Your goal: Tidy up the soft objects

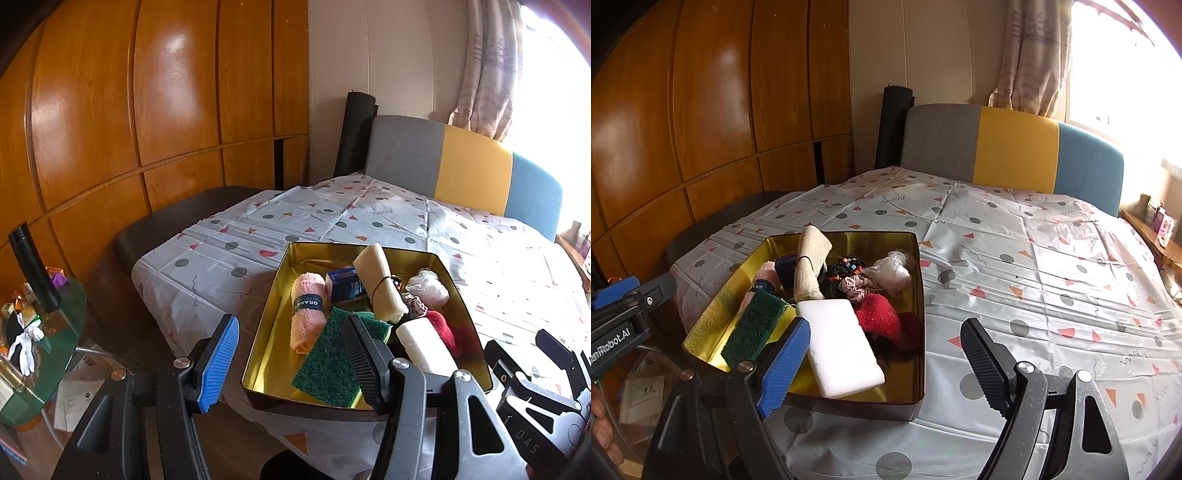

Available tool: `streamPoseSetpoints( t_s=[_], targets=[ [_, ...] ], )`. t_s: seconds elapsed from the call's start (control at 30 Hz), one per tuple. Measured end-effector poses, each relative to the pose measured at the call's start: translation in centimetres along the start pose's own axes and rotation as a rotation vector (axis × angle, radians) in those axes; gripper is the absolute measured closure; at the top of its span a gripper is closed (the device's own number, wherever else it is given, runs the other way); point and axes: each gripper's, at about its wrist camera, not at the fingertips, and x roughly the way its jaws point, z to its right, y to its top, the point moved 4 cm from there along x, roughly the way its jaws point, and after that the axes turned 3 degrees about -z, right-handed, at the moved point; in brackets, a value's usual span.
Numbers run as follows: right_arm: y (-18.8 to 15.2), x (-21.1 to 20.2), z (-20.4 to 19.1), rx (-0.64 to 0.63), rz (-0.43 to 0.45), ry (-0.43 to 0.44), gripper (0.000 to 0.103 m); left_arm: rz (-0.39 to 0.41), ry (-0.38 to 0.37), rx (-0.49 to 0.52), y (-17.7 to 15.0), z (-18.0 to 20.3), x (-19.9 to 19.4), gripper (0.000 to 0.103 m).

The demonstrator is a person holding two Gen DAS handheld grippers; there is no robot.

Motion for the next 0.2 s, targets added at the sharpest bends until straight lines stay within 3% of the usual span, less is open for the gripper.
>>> streamPoseSetpoints(
  t_s=[0.2],
  targets=[
    [-0.07, 0.42, 0.73, 0.009, -0.01, -0.002, 0.019, -0.006, -0.021, 0.024, 0.11, 0.57, 0.24, 0.048]
  ],
)
